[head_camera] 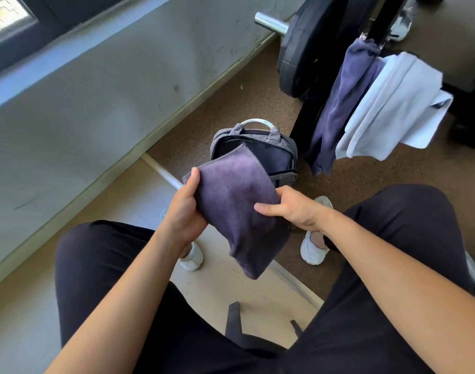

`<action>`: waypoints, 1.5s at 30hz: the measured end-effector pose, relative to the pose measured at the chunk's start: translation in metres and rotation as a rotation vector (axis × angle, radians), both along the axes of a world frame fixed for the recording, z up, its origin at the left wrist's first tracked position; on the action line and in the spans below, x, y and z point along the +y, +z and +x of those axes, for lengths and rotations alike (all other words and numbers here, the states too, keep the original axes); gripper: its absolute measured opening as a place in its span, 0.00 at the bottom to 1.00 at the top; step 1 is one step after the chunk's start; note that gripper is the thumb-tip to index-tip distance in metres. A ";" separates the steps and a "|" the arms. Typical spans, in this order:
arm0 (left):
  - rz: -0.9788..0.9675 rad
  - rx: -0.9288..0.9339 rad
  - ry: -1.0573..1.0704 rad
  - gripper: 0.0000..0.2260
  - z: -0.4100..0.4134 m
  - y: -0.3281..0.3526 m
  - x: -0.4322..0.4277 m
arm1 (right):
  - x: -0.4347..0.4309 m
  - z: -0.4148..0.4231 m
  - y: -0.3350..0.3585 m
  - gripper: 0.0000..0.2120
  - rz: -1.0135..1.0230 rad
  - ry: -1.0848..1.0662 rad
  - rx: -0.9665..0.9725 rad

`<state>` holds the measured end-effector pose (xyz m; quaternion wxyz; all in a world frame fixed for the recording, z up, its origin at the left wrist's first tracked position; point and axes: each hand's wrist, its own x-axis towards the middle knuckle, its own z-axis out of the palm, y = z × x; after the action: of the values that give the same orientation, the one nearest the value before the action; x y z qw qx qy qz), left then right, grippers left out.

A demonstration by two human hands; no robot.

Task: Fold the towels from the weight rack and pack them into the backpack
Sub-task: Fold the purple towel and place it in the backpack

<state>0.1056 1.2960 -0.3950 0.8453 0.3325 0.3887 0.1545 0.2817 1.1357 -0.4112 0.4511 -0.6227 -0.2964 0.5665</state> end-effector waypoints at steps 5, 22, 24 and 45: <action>0.037 0.006 -0.120 0.29 -0.004 -0.006 0.000 | 0.002 -0.003 0.011 0.11 0.078 -0.145 0.198; 0.426 0.199 -0.210 0.18 0.002 -0.018 -0.016 | 0.006 -0.001 0.005 0.08 -0.043 -0.418 -0.048; 0.452 0.178 -0.377 0.14 -0.002 -0.018 -0.016 | 0.007 0.000 0.007 0.07 -0.054 -0.480 -0.026; 1.142 0.451 -0.370 0.39 -0.008 -0.025 -0.002 | -0.003 0.011 0.004 0.41 0.000 -0.028 -0.651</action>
<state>0.0974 1.2941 -0.4200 0.4450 0.8163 0.3498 0.1150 0.2925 1.1326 -0.4070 0.3405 -0.7751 -0.4165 0.3314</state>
